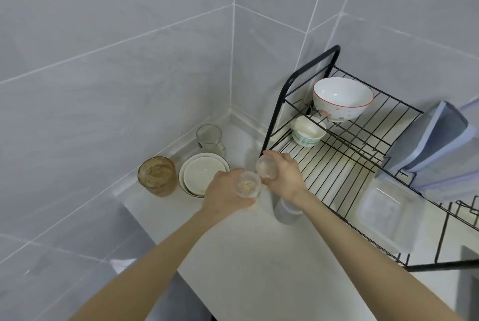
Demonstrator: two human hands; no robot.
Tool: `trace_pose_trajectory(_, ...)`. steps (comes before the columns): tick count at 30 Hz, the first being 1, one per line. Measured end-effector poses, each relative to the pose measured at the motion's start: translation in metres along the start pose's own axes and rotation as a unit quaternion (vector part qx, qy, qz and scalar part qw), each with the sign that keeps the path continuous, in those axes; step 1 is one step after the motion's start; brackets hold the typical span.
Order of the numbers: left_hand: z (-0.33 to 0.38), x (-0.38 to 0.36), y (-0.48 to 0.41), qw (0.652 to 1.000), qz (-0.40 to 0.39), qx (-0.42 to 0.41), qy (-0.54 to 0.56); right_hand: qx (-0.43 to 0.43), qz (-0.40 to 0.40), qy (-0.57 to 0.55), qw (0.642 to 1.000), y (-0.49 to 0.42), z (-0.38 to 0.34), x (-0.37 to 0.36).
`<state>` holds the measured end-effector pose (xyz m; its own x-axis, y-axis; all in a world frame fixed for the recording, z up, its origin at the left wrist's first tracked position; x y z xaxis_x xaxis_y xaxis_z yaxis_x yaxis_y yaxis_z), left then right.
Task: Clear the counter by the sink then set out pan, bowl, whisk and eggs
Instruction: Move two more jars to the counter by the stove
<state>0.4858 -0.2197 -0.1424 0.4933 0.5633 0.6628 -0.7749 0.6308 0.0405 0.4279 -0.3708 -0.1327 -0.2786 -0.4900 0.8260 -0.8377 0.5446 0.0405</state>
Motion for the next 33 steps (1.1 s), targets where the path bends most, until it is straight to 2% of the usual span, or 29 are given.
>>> trace_pose_trajectory(5, 0.016, 0.042, 0.026, 0.99, 0.044, -0.009, 0.135, 0.037, 0.041, -0.021, 0.998, 0.029, -0.026, 0.033)
trace_pose_trajectory(15, 0.04, 0.096, 0.116, 0.976, 0.056, -0.088, 0.189, 0.081, 0.15, -0.088, 0.981, 0.155, -0.085, 0.089)
trace_pose_trajectory(21, 0.053, 0.101, 0.196, 0.971, 0.024, -0.123, 0.202, 0.052, 0.204, -0.092, 0.973, 0.257, -0.092, 0.096)
trace_pose_trajectory(25, 0.07, 0.086, 0.242, 0.969, -0.025, -0.144, 0.201, -0.002, 0.228, -0.103, 0.968, 0.334, -0.078, 0.098)
trace_pose_trajectory(33, 0.139, 0.015, 0.325, 0.948, -0.145, -0.216, 0.182, -0.118, 0.315, -0.105, 0.936, 0.491, -0.025, 0.127)
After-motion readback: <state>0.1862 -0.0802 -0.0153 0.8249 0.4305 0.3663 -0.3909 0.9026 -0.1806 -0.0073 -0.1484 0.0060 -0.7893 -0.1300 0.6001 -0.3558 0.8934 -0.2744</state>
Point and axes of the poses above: each hand's wrist, its own y-axis away from the middle knuckle, its own x-axis out of the back of the hand, z = x × y, the point moved 7 cm from there along -y, towards the middle knuckle, and after that the axes turned 4 degrees about z, right-handed, at the moved point
